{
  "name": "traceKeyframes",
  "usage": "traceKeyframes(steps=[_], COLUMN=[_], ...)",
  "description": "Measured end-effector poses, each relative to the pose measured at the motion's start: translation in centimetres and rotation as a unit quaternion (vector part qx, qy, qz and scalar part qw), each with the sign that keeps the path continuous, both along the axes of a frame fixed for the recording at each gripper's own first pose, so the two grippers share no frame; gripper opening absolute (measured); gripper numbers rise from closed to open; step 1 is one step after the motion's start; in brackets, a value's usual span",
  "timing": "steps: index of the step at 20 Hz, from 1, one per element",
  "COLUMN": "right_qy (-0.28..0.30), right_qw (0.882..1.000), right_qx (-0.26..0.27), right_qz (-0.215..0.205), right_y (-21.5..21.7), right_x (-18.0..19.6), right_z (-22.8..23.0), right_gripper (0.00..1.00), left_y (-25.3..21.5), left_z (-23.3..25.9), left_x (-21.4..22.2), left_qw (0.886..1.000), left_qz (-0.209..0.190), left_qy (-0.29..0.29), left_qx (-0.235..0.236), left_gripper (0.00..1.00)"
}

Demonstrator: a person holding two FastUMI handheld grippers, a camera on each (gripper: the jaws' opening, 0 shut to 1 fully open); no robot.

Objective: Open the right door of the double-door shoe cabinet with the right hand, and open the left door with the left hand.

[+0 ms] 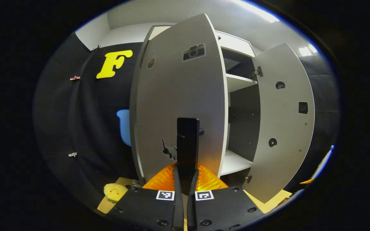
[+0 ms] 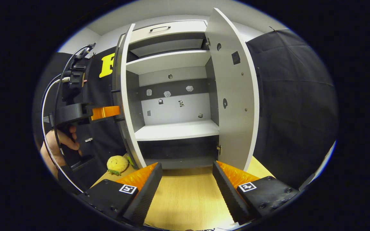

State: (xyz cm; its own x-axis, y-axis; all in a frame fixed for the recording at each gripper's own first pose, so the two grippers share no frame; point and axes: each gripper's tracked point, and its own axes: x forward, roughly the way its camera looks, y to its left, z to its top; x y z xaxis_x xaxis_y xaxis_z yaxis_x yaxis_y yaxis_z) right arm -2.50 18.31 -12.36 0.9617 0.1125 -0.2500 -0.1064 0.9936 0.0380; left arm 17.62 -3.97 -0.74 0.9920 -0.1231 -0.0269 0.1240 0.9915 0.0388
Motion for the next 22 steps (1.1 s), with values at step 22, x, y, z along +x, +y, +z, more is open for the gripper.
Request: traceKeyframes(steps=[22], right_qy=[0.013], right_qw=[1.000], right_qx=[-0.018], right_qz=[-0.007], right_y=[2.5], right_x=[0.0], right_z=[0.0], right_gripper=[0.99], left_y=[12.8], left_z=[0.8], left_x=[-2.4], left_qw=[1.000], left_qz=[0.020], left_qy=[-0.014], left_qx=[-0.013], left_gripper=[0.05])
